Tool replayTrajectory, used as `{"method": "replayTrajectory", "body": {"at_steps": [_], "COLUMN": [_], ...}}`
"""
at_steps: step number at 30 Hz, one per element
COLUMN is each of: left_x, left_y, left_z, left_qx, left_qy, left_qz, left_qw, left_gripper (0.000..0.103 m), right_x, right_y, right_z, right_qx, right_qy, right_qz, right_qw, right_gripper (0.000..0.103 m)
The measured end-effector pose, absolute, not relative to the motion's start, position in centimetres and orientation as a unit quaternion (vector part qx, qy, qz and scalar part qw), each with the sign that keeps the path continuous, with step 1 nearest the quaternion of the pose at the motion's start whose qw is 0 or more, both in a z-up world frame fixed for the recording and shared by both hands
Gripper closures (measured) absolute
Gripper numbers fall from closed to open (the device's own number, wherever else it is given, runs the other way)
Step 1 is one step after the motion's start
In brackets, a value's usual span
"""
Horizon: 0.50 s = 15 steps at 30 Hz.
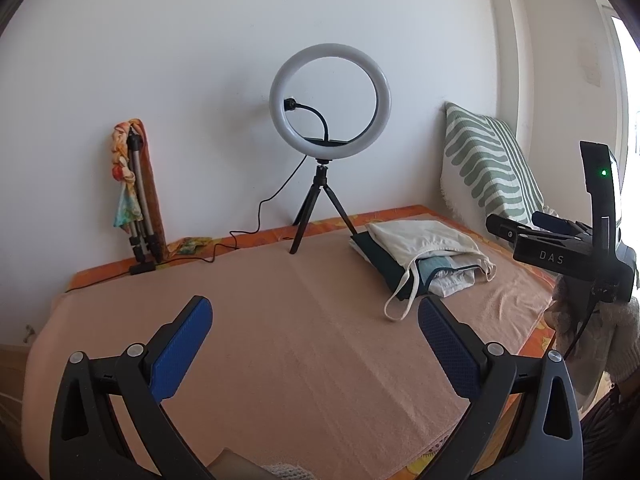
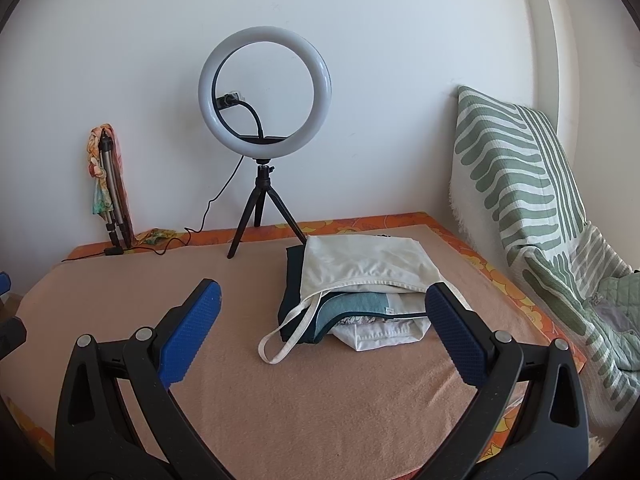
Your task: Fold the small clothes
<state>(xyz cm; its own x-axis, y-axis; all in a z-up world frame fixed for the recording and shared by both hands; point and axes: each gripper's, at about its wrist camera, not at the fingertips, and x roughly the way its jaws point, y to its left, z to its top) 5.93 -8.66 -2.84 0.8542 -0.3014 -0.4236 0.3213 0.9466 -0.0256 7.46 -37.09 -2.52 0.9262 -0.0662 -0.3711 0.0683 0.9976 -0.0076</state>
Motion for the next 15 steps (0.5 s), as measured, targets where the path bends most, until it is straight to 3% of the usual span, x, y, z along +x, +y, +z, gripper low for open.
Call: {"method": "replayTrajectory", "body": {"at_steps": [15], "left_x": [5.82], "left_y": [-8.76], "left_z": [-3.01], "left_qx": [0.029], "left_qy": [0.218], "left_qz": [-0.162], "left_qw": [0.962], "left_gripper": [0.001], "right_x": [8.02], "right_y": [-37.41], "right_z": [-2.84], "right_qx": [0.004], "right_qy": [0.194], "right_qz": [-0.022], "right_qw": [0.981], "right_gripper": [0.000]}}
